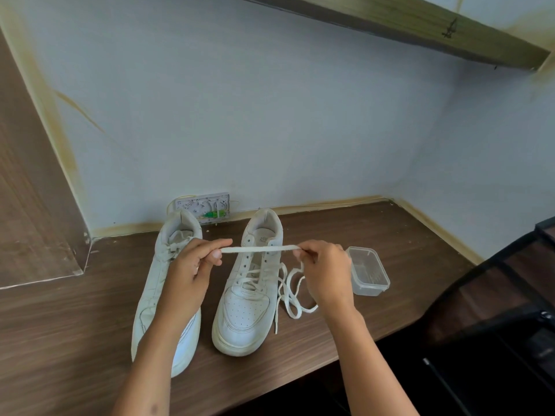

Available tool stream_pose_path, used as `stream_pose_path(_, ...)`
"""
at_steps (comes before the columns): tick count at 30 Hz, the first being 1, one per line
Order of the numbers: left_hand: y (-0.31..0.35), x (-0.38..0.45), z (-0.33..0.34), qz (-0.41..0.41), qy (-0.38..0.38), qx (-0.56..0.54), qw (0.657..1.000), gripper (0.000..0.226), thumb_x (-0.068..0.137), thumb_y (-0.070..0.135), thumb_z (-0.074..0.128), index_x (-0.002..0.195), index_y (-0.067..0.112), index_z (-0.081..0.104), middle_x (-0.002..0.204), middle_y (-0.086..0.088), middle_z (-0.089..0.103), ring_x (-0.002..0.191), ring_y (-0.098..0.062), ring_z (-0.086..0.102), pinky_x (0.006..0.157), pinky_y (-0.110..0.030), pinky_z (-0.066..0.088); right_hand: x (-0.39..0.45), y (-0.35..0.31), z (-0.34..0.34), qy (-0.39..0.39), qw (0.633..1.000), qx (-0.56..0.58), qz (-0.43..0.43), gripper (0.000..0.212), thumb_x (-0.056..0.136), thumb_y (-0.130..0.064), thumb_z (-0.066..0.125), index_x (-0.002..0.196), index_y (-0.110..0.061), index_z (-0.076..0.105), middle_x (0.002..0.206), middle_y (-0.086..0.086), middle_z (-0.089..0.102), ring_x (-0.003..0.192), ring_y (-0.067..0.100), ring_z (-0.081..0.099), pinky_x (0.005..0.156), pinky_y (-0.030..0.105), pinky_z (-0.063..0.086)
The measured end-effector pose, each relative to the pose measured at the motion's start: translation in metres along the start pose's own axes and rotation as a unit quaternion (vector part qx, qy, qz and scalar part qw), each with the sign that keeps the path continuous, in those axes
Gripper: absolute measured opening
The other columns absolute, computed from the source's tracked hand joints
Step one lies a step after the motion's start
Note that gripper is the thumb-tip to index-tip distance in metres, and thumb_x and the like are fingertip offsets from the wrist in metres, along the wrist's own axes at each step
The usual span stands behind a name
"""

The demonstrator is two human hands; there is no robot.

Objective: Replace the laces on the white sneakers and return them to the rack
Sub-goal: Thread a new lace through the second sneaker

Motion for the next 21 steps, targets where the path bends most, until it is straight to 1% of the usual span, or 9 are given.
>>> stream_pose_path(2, 0.002, 0.001, -0.002, 0.009, 0.029, 0.019, 0.999, 0.033, 0.092, 0.005, 0.058, 0.108, 0.033, 0.067, 0.088, 0.009, 0.063, 0.088, -0.004, 0.061, 0.083, -0.005, 0.042, -0.002, -0.004, 0.002, -0.034, 0.999, -0.037, 0.003, 0.008, 0.093, -0.026, 0.065, 0.092, -0.027, 0.073, 0.082, -0.011, 0.068, 0.087, 0.017, 0.057, 0.086, 0.037, 0.036)
stream_pose_path(3, 0.001, 0.001, -0.003, 0.013, 0.036, 0.037, 0.999, 0.032, 0.091, 0.007, 0.061, 0.109, 0.032, 0.068, 0.086, 0.012, 0.065, 0.091, -0.001, 0.061, 0.083, -0.003, 0.04, -0.004, -0.007, 0.003, -0.053, 0.997, -0.052, 0.0, 0.013, 0.092, -0.029, 0.067, 0.103, -0.03, 0.071, 0.094, -0.014, 0.066, 0.097, 0.015, 0.054, 0.086, 0.035, 0.032)
stream_pose_path(5, 0.001, 0.001, 0.0, 0.017, 0.028, 0.076, 0.997, 0.032, 0.089, 0.013, 0.066, 0.115, 0.032, 0.068, 0.088, 0.017, 0.068, 0.094, 0.003, 0.061, 0.083, 0.0, 0.037, -0.006, -0.013, 0.007, -0.096, 0.993, -0.059, -0.025, 0.038, 0.087, -0.036, 0.07, 0.124, -0.033, 0.063, 0.114, -0.014, 0.061, 0.11, 0.013, 0.045, 0.09, 0.033, 0.029)
stream_pose_path(7, 0.003, 0.0, 0.005, 0.028, 0.007, 0.097, 0.995, 0.036, 0.087, 0.019, 0.068, 0.119, 0.036, 0.066, 0.088, 0.021, 0.069, 0.095, 0.004, 0.061, 0.083, -0.001, 0.036, -0.007, -0.024, 0.012, -0.127, 0.99, -0.015, -0.062, 0.048, 0.085, -0.037, 0.072, 0.13, -0.034, 0.058, 0.123, -0.012, 0.06, 0.115, 0.013, 0.043, 0.098, 0.034, 0.033)
stream_pose_path(10, 0.007, 0.0, 0.013, 0.073, -0.015, 0.111, 0.991, 0.041, 0.085, 0.017, 0.07, 0.12, 0.038, 0.064, 0.086, 0.023, 0.069, 0.092, 0.002, 0.062, 0.085, -0.007, 0.04, -0.011, -0.036, 0.02, -0.156, 0.982, 0.058, -0.093, 0.04, 0.086, -0.031, 0.073, 0.125, -0.032, 0.064, 0.117, -0.013, 0.066, 0.109, 0.008, 0.05, 0.098, 0.035, 0.041)
stream_pose_path(13, 0.009, 0.0, 0.021, 0.097, -0.017, 0.105, 0.99, 0.043, 0.084, 0.013, 0.072, 0.123, 0.032, 0.065, 0.088, 0.023, 0.07, 0.091, -0.003, 0.064, 0.088, -0.022, 0.047, -0.014, -0.042, 0.023, -0.152, 0.977, 0.097, -0.113, 0.023, 0.088, -0.025, 0.071, 0.111, -0.026, 0.073, 0.101, -0.013, 0.072, 0.094, -0.005, 0.057, 0.085, 0.013, 0.042)
stream_pose_path(15, 0.01, 0.0, 0.023, 0.089, -0.007, 0.096, 0.991, 0.042, 0.085, 0.015, 0.071, 0.123, 0.031, 0.064, 0.089, 0.023, 0.07, 0.093, -0.005, 0.065, 0.09, -0.025, 0.047, -0.014, -0.044, 0.022, -0.147, 0.975, 0.121, -0.115, 0.016, 0.088, -0.023, 0.071, 0.104, -0.022, 0.076, 0.093, -0.011, 0.074, 0.089, -0.01, 0.058, 0.08, 0.006, 0.04)
stream_pose_path(19, 0.013, 0.0, 0.024, 0.075, -0.016, 0.07, 0.995, 0.037, 0.091, 0.021, 0.062, 0.125, 0.034, 0.062, 0.095, 0.018, 0.068, 0.096, -0.006, 0.063, 0.086, -0.016, 0.046, -0.011, -0.039, 0.022, -0.125, 0.981, 0.107, -0.101, 0.011, 0.089, -0.016, 0.069, 0.096, -0.021, 0.076, 0.087, -0.013, 0.073, 0.088, -0.003, 0.06, 0.079, 0.011, 0.044)
stream_pose_path(21, 0.008, -0.001, 0.025, 0.09, -0.035, 0.114, 0.989, 0.05, 0.093, 0.001, 0.057, 0.129, 0.036, 0.058, 0.106, 0.016, 0.061, 0.094, -0.005, 0.061, 0.08, -0.018, 0.051, -0.011, -0.032, 0.023, -0.112, 0.986, 0.084, -0.086, 0.01, 0.091, -0.014, 0.065, 0.093, -0.021, 0.072, 0.086, -0.014, 0.07, 0.09, 0.005, 0.06, 0.084, 0.023, 0.048)
Point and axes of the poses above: each hand's wrist, its own x-axis towards the middle knuckle, its own z-axis out of the palm, y = z × x, the point moved 4 cm from there along x, towards the middle knuckle
